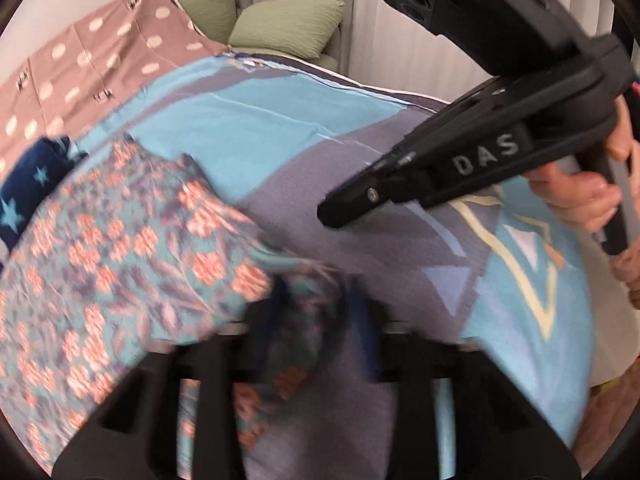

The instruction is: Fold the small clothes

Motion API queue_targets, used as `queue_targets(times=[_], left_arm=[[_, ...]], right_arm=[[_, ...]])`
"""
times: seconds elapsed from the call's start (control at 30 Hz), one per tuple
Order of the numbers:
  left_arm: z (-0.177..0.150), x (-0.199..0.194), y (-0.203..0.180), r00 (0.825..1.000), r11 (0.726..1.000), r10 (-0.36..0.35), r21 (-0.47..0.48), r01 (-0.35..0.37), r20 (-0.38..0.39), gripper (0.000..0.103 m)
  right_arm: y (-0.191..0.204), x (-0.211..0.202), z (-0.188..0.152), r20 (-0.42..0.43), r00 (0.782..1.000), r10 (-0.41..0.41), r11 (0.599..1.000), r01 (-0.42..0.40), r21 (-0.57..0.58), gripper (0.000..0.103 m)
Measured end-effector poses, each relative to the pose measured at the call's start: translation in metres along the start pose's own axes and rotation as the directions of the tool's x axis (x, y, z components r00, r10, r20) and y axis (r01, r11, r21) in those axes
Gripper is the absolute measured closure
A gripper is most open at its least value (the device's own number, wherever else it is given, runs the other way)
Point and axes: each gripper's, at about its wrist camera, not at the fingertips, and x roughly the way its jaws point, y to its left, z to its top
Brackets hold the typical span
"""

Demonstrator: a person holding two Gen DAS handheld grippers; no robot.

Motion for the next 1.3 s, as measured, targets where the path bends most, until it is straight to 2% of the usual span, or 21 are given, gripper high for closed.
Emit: queue_targets(times=[0.07, 0.13, 0.27, 0.4, 0.47, 0.5, 0.53, 0.63, 0.73, 0.77, 0.8, 0.83, 0.87, 0.9, 0.93, 0.97, 1.03, 1.07, 1.17, 1.2, 1.3], left_arm=[[0.001, -0.004, 0.007, 0.999, 0.998, -0.047, -0.047, 0.047, 0.007, 0.094], [-0.001, -0.005, 0.009, 0.997, 0.996, -0.073, -0.054, 0.074, 0.008, 0.095], [-0.004, -0.005, 0.004, 0.998, 0.996, -0.069, -0.046, 0.07, 0.01, 0.096], [-0.004, -0.006, -0.005, 0.996, 0.996, -0.088, -0.024, 0.089, 0.004, 0.097], [-0.006, -0.003, -0.01, 0.994, 0.993, -0.113, -0.018, 0.113, -0.002, 0.103], [-0.007, -0.001, -0.013, 0.989, 0.989, -0.148, -0.018, 0.148, -0.011, 0.103], [-0.009, 0.006, -0.021, 0.976, 0.977, -0.214, -0.021, 0.214, -0.033, 0.103], [-0.01, 0.008, -0.036, 0.985, 0.984, -0.174, 0.032, 0.175, -0.02, 0.103], [-0.01, 0.0, -0.033, 0.975, 0.975, -0.221, 0.01, 0.221, -0.01, 0.103], [-0.011, -0.003, -0.032, 0.973, 0.973, -0.23, 0.001, 0.23, -0.006, 0.103], [-0.014, -0.01, -0.03, 0.971, 0.971, -0.239, -0.013, 0.239, 0.001, 0.103], [-0.016, -0.017, -0.027, 0.969, 0.969, -0.246, -0.024, 0.246, 0.011, 0.1], [-0.02, -0.025, -0.023, 0.968, 0.968, -0.247, -0.036, 0.248, 0.029, 0.093], [-0.026, -0.04, -0.014, 0.97, 0.969, -0.236, -0.057, 0.24, 0.064, 0.088], [-0.033, -0.052, -0.005, 0.972, 0.972, -0.214, -0.08, 0.222, 0.092, 0.076], [-0.039, -0.06, 0.001, 0.976, 0.974, -0.191, -0.101, 0.202, 0.11, 0.069], [-0.061, -0.087, 0.022, 0.983, 0.973, -0.111, -0.187, 0.137, 0.143, 0.068], [-0.076, -0.102, 0.04, 0.985, 0.961, -0.063, -0.258, 0.103, 0.16, 0.068], [-0.115, -0.141, 0.078, 0.979, 0.907, 0.045, -0.419, 0.044, 0.201, 0.068], [-0.13, -0.156, 0.101, 0.972, 0.878, 0.093, -0.478, 0.022, 0.217, 0.068], [-0.178, -0.201, 0.134, 0.943, 0.804, 0.24, -0.592, -0.059, 0.232, 0.068]], right_arm=[[0.002, 0.0, 0.003, 0.003, 1.0, 0.014, 1.0, -0.014, -0.003, 0.083], [0.002, 0.001, 0.011, 0.018, 0.999, 0.033, 0.999, -0.033, 0.003, 0.063], [-0.002, 0.021, 0.048, 0.067, 0.994, 0.081, 0.994, -0.085, 0.071, 0.051], [-0.005, 0.055, 0.087, 0.078, 0.995, 0.063, 0.988, -0.074, 0.135, 0.049], [-0.001, 0.064, 0.1, 0.107, 0.994, 0.021, 0.994, -0.033, 0.108, 0.06], [-0.001, 0.068, 0.106, 0.115, 0.993, 0.006, 0.995, -0.018, 0.101, 0.075], [-0.001, 0.073, 0.11, 0.117, 0.993, 0.006, 0.996, -0.017, 0.093, 0.096], [-0.012, 0.079, 0.115, 0.143, 0.988, 0.06, 0.987, -0.08, 0.14, 0.098], [-0.019, 0.063, 0.108, 0.2, 0.979, 0.036, 0.981, -0.073, 0.179, 0.1], [-0.024, 0.062, 0.107, 0.196, 0.98, -0.03, 0.978, -0.011, 0.206, 0.1], [-0.029, 0.062, 0.106, 0.186, 0.973, -0.135, 0.968, 0.089, 0.233, 0.102], [-0.033, 0.059, 0.103, 0.191, 0.967, -0.165, 0.963, 0.117, 0.242, 0.102], [-0.038, 0.054, 0.098, 0.183, 0.976, -0.12, 0.966, 0.072, 0.249, 0.102], [-0.04, 0.048, 0.093, 0.184, 0.979, -0.09, 0.966, 0.041, 0.256, 0.097], [-0.04, 0.04, 0.086, 0.195, 0.978, -0.07, 0.968, 0.02, 0.249, 0.088], [-0.033, 0.028, 0.076, 0.209, 0.975, -0.076, 0.976, 0.03, 0.217, 0.085], [-0.018, 0.01, 0.058, 0.221, 0.97, -0.096, 0.986, 0.063, 0.153, 0.079], [-0.006, 0.001, 0.047, 0.222, 0.97, -0.097, 0.991, 0.074, 0.109, 0.078], [0.031, -0.015, 0.022, 0.229, 0.967, -0.11, 0.994, 0.112, 0.004, 0.071], [0.045, -0.016, 0.015, 0.232, 0.966, -0.117, 0.992, 0.127, -0.028, 0.069], [0.094, -0.017, 0.004, 0.241, 0.963, -0.119, 0.977, 0.156, -0.143, 0.066]])
